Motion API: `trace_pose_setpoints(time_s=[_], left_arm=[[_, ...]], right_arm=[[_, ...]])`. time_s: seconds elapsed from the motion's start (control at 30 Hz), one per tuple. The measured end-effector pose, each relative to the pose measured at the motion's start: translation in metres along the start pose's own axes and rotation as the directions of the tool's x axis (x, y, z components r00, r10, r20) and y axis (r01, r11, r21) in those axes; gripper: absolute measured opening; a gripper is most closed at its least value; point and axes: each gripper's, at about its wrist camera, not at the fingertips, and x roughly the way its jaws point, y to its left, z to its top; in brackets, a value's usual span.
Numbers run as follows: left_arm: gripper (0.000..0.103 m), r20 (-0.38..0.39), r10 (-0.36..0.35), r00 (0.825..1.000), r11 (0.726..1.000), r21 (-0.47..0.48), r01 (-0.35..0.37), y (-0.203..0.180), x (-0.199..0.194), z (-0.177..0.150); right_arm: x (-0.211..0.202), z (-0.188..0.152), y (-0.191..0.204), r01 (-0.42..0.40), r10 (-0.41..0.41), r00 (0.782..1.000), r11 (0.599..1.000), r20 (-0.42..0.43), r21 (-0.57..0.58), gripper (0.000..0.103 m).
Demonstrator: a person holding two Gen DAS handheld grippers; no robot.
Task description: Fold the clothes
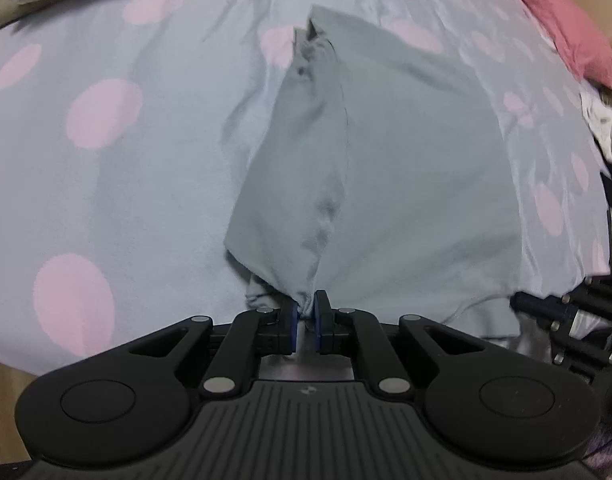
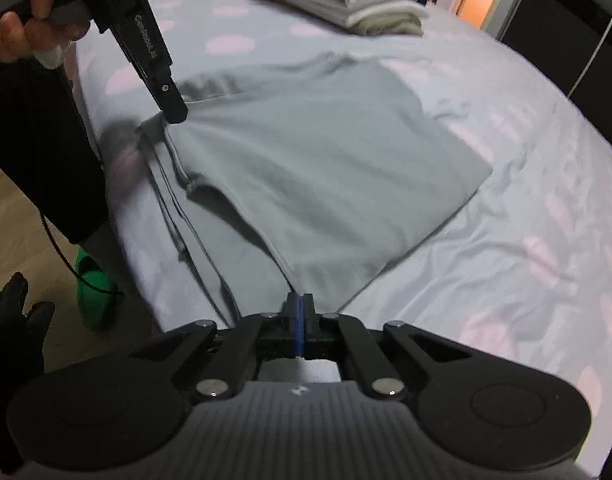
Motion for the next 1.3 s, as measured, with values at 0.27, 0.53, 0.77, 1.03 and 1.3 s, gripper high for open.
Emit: trace_pose_setpoints(time_s=[0.27,0.53,0.77,1.03,1.3], left_arm=[[0.017,0.055,-0.043,0.998,0.998,-0.047,0.046,0.006,-0.026,0.002],[0.028,0.199,-0.05,0.979,0.999,0.022,0.047,-0.008,-0.045,0.035],[0.04,0.281,-0.058,0.958,0.996,0.082,0.037,-0.003,-0.03,0.075],[0.04,0.288,-0.051,0.956,0.998,0.044,0.04,0.011,0.015,0.099],[0.042,0.263,-0.107,0.959,0.994,0.008,0.109,0.023,0.048,0.115]], right_arm=[[-0.018,0.003,-0.019,-0.027,0.023,0.999,0.994,0.037,0.108,0.014],[-0.02,0.013,-0.064,-0.082,0.049,0.994,0.93,0.101,0.359,0.037],[-0.003,0.02,-0.109,-0.105,0.047,0.993,0.795,0.112,0.597,0.05],[0.029,0.026,-0.149,-0.166,0.07,0.985,0.625,0.157,0.763,0.056],[0.065,0.018,-0.174,-0.202,0.099,0.979,0.524,0.177,0.827,0.055]])
